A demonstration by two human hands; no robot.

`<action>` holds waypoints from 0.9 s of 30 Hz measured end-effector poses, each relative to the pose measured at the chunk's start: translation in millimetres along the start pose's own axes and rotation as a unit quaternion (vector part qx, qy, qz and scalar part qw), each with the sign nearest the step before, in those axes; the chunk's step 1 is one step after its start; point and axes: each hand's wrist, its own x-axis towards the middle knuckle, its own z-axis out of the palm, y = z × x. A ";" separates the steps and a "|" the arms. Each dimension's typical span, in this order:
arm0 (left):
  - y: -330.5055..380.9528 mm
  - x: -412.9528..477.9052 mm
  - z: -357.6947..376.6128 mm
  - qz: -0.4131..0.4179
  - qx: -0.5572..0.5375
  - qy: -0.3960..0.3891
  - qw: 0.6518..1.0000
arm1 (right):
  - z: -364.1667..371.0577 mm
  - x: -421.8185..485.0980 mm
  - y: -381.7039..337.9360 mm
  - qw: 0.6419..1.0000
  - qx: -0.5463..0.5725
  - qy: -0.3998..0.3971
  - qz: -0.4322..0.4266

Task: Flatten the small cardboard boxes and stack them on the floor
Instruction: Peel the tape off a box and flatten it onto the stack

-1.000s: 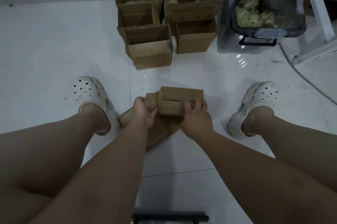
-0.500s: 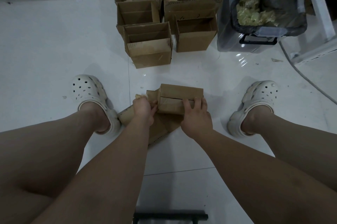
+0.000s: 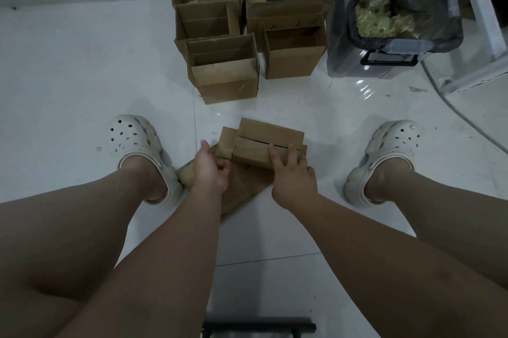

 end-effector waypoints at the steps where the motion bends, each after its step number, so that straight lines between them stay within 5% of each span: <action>1: 1.9 -0.5 5.8 0.024 0.052 -0.006 0.998 | -0.1 0.4 0.1 1.000 0.002 0.003 0.000; 5: 5.2 -6.6 30.9 0.173 0.311 -0.049 0.933 | -0.2 0.8 2.3 0.998 0.016 0.067 0.000; 11: -4.5 -15.3 49.3 0.217 0.324 -0.186 0.902 | -12.7 8.0 -2.8 0.975 0.172 0.132 0.049; 15: -15.8 -17.0 52.1 0.316 0.465 -0.168 0.810 | -25.1 19.7 -6.0 0.966 0.225 0.097 0.081; 21: -29.0 -17.9 47.0 0.321 0.476 -0.186 0.797 | -33.9 18.3 -2.8 0.907 0.380 0.177 0.036; 27: -30.3 -18.6 42.0 0.276 0.492 -0.219 0.796 | -27.3 15.9 -0.2 0.939 0.293 0.178 -0.018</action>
